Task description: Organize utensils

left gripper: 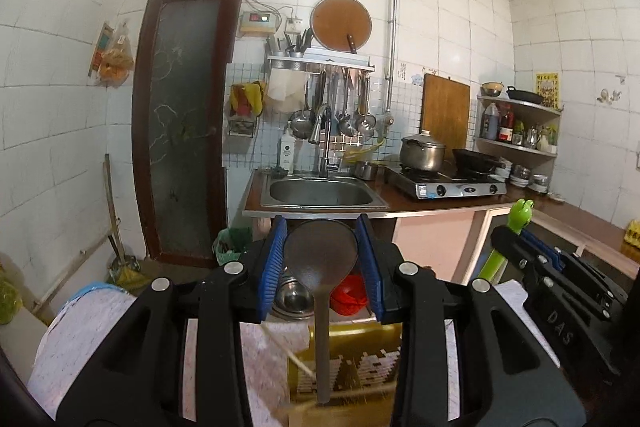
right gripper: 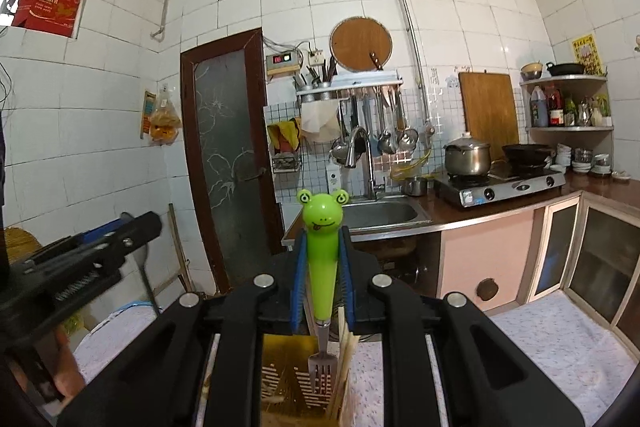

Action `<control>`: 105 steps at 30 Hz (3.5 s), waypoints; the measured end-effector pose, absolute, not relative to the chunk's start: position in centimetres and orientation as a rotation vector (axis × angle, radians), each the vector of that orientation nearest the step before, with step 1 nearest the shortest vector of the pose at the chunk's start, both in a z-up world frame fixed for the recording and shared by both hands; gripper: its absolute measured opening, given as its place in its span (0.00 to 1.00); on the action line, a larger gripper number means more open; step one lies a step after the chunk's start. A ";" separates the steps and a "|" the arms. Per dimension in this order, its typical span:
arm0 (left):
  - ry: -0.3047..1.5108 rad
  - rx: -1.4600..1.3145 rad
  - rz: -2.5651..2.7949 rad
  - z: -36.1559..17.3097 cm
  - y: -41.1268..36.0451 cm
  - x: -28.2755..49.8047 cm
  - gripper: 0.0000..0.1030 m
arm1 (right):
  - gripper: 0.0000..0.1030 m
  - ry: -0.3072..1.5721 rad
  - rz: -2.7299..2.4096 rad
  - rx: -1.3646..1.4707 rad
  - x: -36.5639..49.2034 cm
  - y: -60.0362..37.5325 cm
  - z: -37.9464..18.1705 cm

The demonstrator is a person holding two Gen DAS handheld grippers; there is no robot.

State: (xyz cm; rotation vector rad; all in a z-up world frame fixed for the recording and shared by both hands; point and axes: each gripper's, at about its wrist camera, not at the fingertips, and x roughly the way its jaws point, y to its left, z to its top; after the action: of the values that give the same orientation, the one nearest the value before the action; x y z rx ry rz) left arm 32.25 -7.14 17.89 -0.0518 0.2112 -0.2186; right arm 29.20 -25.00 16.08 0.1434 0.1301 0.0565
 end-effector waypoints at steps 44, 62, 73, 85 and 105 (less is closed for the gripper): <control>0.397 -0.110 -0.118 2.3 2.9 8.3 0.95 | 0.96 0.366 -0.021 0.081 7.1 -23.4 2.5; 0.300 -0.048 -0.076 -0.5 1.8 4.5 0.95 | 0.96 0.245 -0.048 -0.009 3.0 -21.1 -0.1; 0.248 -0.013 -0.045 0.0 1.6 3.7 0.95 | 0.96 0.227 -0.059 0.019 2.5 -21.2 -0.4; 0.237 -0.001 -0.026 0.1 1.9 3.5 0.95 | 0.96 0.217 -0.076 0.013 2.2 -21.1 -0.4; 0.228 0.002 -0.022 0.3 1.9 3.2 0.95 | 0.96 0.210 -0.087 0.014 1.9 -21.3 -0.2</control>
State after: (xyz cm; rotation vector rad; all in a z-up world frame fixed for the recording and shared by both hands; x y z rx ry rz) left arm 3.23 1.94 0.32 0.0018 0.2284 -0.0217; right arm 1.91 -21.27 -0.20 0.0144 0.2105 -0.0872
